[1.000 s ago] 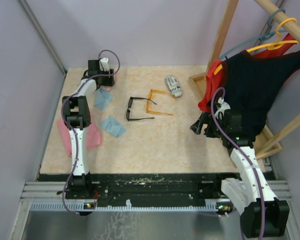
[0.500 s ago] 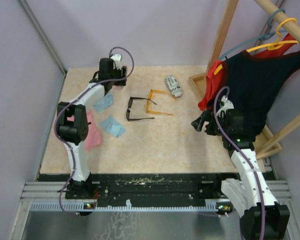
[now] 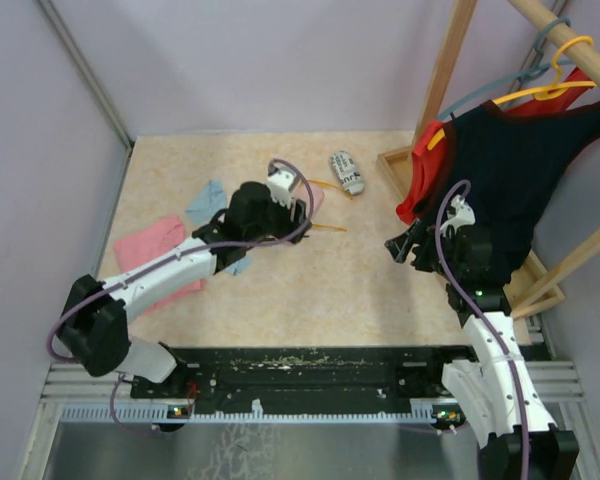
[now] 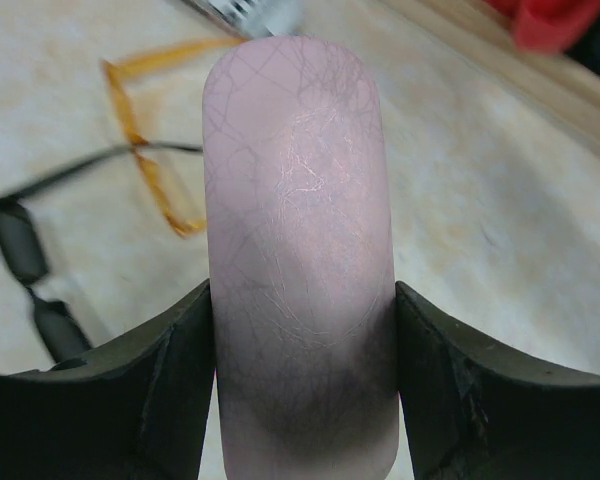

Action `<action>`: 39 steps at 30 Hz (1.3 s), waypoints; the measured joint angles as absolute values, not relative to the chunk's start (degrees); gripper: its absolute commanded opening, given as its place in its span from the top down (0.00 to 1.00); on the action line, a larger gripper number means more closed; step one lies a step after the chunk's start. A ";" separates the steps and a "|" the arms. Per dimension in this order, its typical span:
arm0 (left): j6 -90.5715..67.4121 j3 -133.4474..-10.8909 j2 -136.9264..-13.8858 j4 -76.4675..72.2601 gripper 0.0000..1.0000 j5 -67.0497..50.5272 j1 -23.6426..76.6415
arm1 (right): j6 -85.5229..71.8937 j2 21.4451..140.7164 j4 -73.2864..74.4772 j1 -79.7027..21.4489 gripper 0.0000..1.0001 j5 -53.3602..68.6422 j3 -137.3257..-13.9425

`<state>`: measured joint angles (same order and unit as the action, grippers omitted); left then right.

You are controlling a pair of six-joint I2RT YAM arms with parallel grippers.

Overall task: Organize the sunglasses
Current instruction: Place the sunglasses case at the center of the board.

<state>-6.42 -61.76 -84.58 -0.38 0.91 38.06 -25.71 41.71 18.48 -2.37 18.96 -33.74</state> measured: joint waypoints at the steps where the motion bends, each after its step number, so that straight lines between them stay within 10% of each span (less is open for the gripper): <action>1: -7.20 -59.46 -83.07 -0.14 0.62 1.02 40.45 | -25.69 41.04 18.48 -2.37 0.17 18.94 -33.36; 15: -15.66 -46.72 -89.36 -0.69 0.56 5.30 62.33 | -25.80 36.07 22.15 -2.37 0.17 19.14 -30.72; 33: -17.10 -45.19 -95.24 -7.70 0.00 6.70 63.40 | -26.06 33.85 25.02 -2.37 0.17 18.31 -29.87; 39: -17.98 -46.30 -94.52 -5.98 0.00 4.38 63.18 | -28.23 32.67 25.36 -2.37 0.17 15.81 -29.87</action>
